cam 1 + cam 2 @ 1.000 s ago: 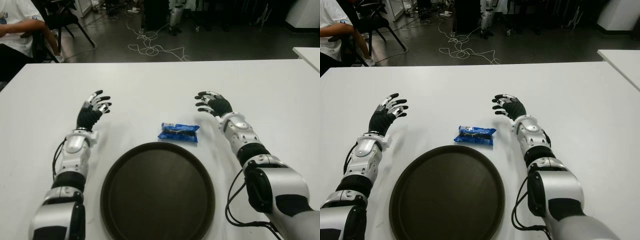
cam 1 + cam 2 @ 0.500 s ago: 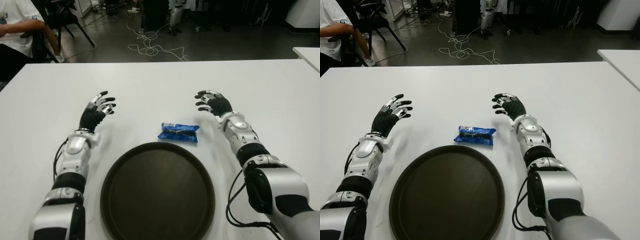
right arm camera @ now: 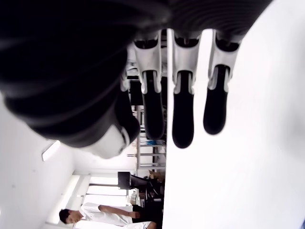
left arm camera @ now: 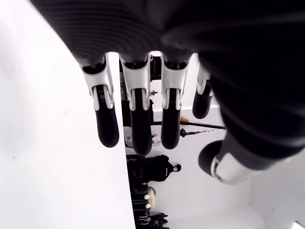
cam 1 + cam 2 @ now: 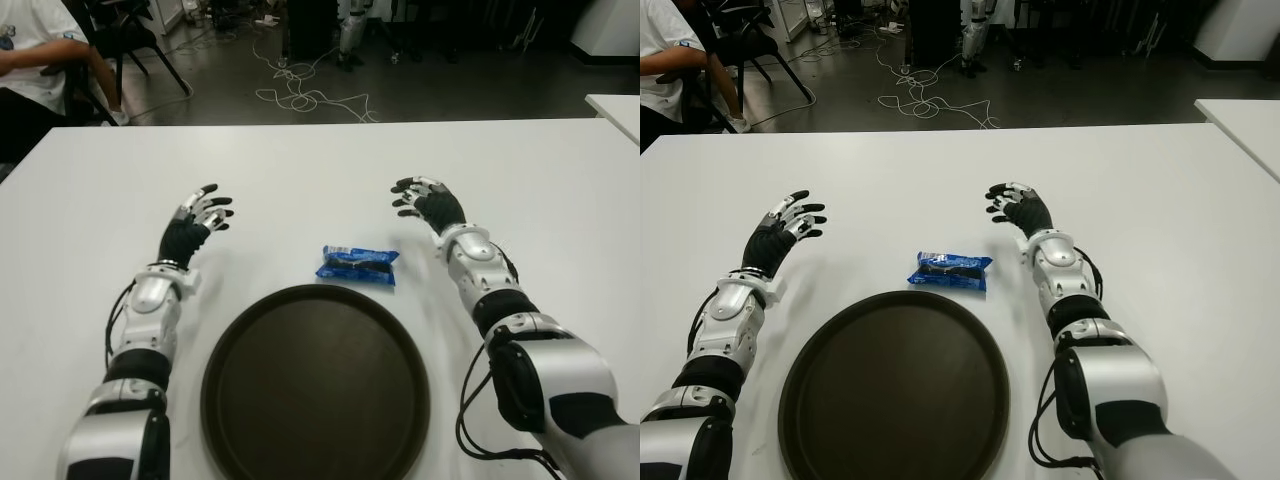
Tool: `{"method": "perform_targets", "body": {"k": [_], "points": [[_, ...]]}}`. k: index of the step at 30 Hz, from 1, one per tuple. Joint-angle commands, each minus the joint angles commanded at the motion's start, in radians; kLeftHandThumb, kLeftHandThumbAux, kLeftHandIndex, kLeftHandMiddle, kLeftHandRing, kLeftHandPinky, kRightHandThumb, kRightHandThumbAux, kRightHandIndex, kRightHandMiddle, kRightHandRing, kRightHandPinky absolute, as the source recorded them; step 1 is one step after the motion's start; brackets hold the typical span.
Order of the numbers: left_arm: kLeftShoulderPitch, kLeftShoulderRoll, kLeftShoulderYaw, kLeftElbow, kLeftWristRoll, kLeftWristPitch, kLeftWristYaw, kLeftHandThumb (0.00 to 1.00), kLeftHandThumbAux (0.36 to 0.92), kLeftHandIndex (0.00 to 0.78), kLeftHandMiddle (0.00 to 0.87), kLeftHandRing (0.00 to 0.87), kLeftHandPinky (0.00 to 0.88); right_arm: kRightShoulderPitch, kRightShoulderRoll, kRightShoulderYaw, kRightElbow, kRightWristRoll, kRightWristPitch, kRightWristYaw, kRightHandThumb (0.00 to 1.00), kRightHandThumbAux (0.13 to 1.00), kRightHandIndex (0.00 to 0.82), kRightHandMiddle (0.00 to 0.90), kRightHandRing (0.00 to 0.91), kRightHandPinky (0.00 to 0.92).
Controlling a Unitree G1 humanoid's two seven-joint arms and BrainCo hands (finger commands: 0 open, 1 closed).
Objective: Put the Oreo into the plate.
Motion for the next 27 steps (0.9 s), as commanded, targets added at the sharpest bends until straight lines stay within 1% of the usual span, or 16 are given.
{"method": "perform_targets", "body": {"k": [3, 5, 6, 9, 10, 12, 13, 16, 17, 22, 26, 27], "points": [[-0.004, 0.000, -0.002, 0.011, 0.002, -0.007, -0.004, 0.351, 0.641, 0.155, 0.280, 0.276, 0.285, 0.010, -0.003, 0.021, -0.006, -0.032, -0.052, -0.035, 0.080, 0.789, 0.196, 0.290, 0.319, 0.358], [-0.005, 0.001, -0.005, 0.015, 0.004, -0.012, -0.007, 0.355, 0.647, 0.153, 0.276, 0.273, 0.285, 0.017, -0.009, 0.042, -0.012, -0.063, -0.090, -0.064, 0.044, 0.787, 0.175, 0.269, 0.293, 0.321], [-0.005, 0.003, -0.007, 0.016, 0.007, -0.016, -0.009, 0.352, 0.653, 0.153, 0.274, 0.271, 0.285, 0.024, -0.015, 0.063, -0.020, -0.092, -0.124, -0.088, 0.030, 0.782, 0.158, 0.246, 0.265, 0.279], [-0.006, 0.006, -0.011, 0.020, 0.012, -0.021, -0.010, 0.337, 0.662, 0.157, 0.276, 0.273, 0.284, 0.035, -0.027, 0.098, -0.031, -0.142, -0.182, -0.131, 0.009, 0.769, 0.123, 0.196, 0.201, 0.176], [-0.006, 0.007, -0.011, 0.022, 0.013, -0.023, -0.011, 0.336, 0.663, 0.158, 0.277, 0.273, 0.283, 0.037, -0.029, 0.105, -0.033, -0.153, -0.194, -0.141, 0.007, 0.767, 0.117, 0.188, 0.191, 0.161], [-0.008, 0.008, -0.013, 0.028, 0.017, -0.025, -0.010, 0.331, 0.663, 0.159, 0.279, 0.274, 0.280, 0.051, -0.044, 0.140, -0.055, -0.203, -0.252, -0.188, 0.003, 0.760, 0.099, 0.160, 0.154, 0.116], [-0.009, 0.009, -0.014, 0.031, 0.019, -0.027, -0.009, 0.330, 0.663, 0.160, 0.280, 0.274, 0.279, 0.060, -0.054, 0.160, -0.068, -0.237, -0.290, -0.221, 0.002, 0.759, 0.096, 0.154, 0.146, 0.107], [-0.011, 0.009, -0.013, 0.043, 0.020, -0.035, -0.011, 0.327, 0.664, 0.157, 0.280, 0.278, 0.283, 0.081, -0.080, 0.206, -0.100, -0.316, -0.372, -0.310, 0.000, 0.753, 0.074, 0.118, 0.105, 0.079], [-0.012, 0.008, -0.012, 0.046, 0.020, -0.038, -0.011, 0.327, 0.665, 0.157, 0.280, 0.279, 0.285, 0.085, -0.086, 0.216, -0.107, -0.335, -0.388, -0.333, 0.000, 0.751, 0.070, 0.112, 0.101, 0.078], [-0.017, 0.009, -0.013, 0.058, 0.022, -0.055, -0.011, 0.330, 0.673, 0.155, 0.281, 0.280, 0.292, 0.097, -0.107, 0.252, -0.155, -0.408, -0.433, -0.427, 0.000, 0.748, 0.050, 0.088, 0.086, 0.073], [-0.019, 0.012, -0.015, 0.063, 0.026, -0.061, -0.009, 0.322, 0.678, 0.151, 0.281, 0.280, 0.295, 0.103, -0.121, 0.268, -0.190, -0.438, -0.436, -0.464, 0.000, 0.738, 0.039, 0.080, 0.084, 0.077], [-0.020, 0.013, -0.017, 0.065, 0.029, -0.062, -0.006, 0.320, 0.679, 0.151, 0.281, 0.280, 0.295, 0.112, -0.131, 0.278, -0.216, -0.460, -0.428, -0.477, 0.000, 0.737, 0.038, 0.079, 0.084, 0.078]]}}
